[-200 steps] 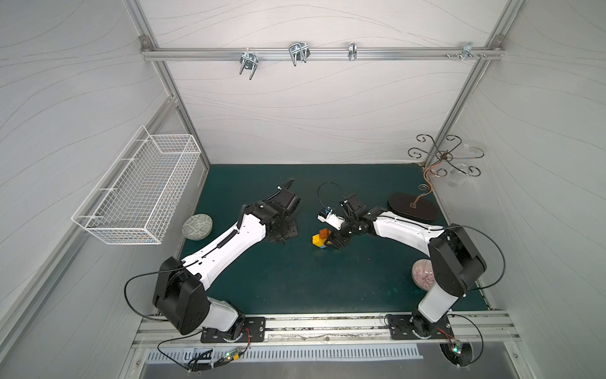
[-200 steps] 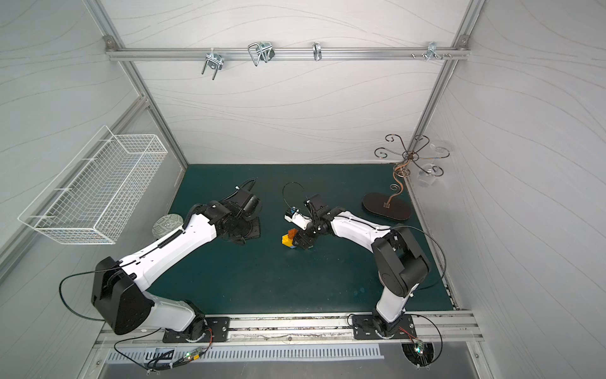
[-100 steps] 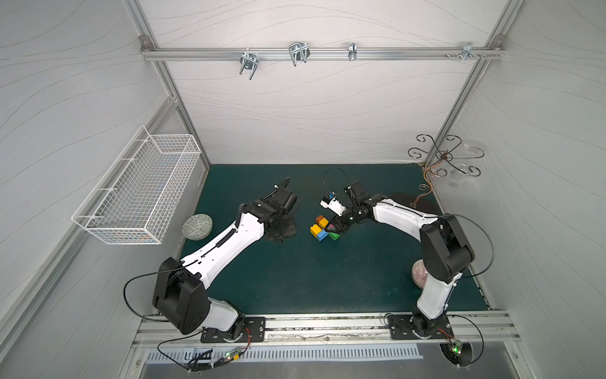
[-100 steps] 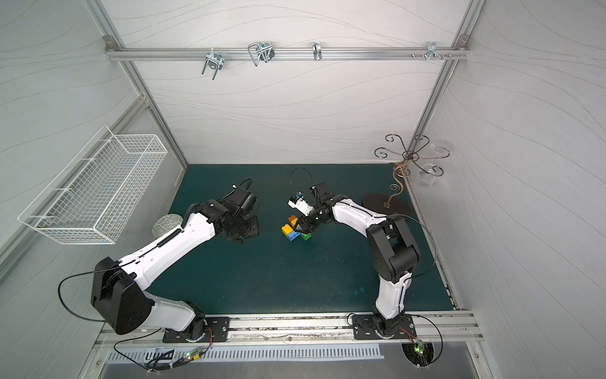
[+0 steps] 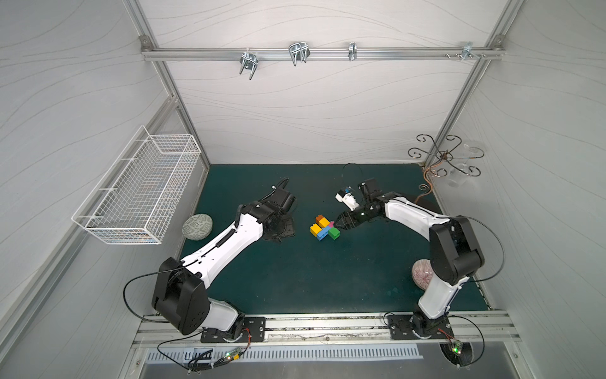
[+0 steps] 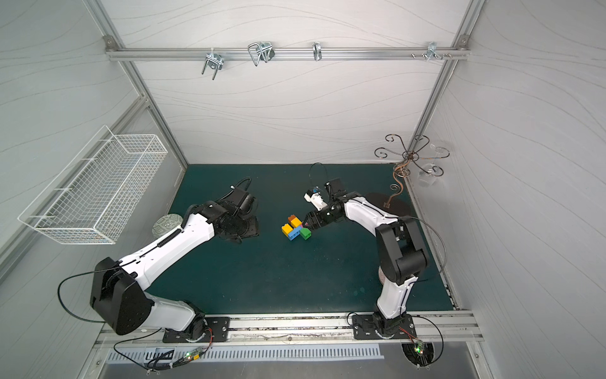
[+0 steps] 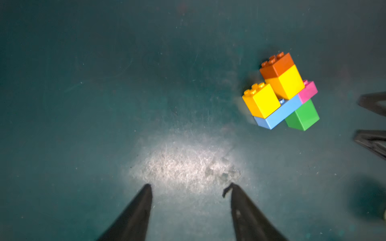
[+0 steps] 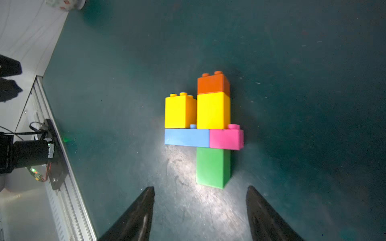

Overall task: Assemble the number 4 with lego
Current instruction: Adjust the lego brick at the center of the board, then reset both arms

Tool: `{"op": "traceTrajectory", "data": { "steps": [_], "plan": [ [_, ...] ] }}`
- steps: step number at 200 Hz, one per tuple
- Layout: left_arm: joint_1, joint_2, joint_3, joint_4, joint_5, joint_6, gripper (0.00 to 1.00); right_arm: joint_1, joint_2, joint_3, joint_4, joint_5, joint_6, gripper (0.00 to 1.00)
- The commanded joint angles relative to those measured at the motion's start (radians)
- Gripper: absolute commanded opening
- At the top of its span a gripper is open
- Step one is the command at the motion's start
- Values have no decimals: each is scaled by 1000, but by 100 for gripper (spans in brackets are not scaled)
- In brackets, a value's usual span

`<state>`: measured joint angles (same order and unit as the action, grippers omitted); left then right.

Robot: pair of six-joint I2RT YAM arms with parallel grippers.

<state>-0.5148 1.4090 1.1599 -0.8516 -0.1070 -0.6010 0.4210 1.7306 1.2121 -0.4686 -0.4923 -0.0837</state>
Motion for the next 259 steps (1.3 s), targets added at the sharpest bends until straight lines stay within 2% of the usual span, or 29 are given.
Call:
{"op": "traceTrajectory", "data": {
  "steps": [1,20,48,74,95,124,147,165,194,209,237,259],
  "plan": [
    [31,-63,-25,81,-68,67,76,-67,-119,-42,2,17,105,75],
    [68,-120,-91,155,-103,115,89,-147,-193,-107,30,18,142,83],
    [139,-202,-212,297,-181,202,97,-223,-277,-220,121,112,162,99],
    [187,-250,-314,448,-282,312,97,-245,-285,-302,225,230,154,99],
    [224,-283,-436,656,-336,432,97,-257,-292,-368,334,352,152,99],
    [343,-303,-611,982,-252,511,97,-268,-301,-486,572,497,128,99],
    [424,-245,-705,1204,-204,524,97,-314,-285,-565,753,502,156,99],
    [451,-172,-731,1334,-177,540,97,-324,-270,-635,898,511,126,99],
    [472,-50,-749,1487,-150,538,97,-342,-267,-697,1030,504,101,99],
    [478,-26,-734,1499,-136,552,97,-346,-255,-723,1091,490,87,99],
    [489,6,-719,1523,-121,568,97,-339,-172,-813,1340,480,66,99],
    [493,39,-735,1590,-127,573,97,-319,-167,-815,1347,504,53,99]
  ]
}}
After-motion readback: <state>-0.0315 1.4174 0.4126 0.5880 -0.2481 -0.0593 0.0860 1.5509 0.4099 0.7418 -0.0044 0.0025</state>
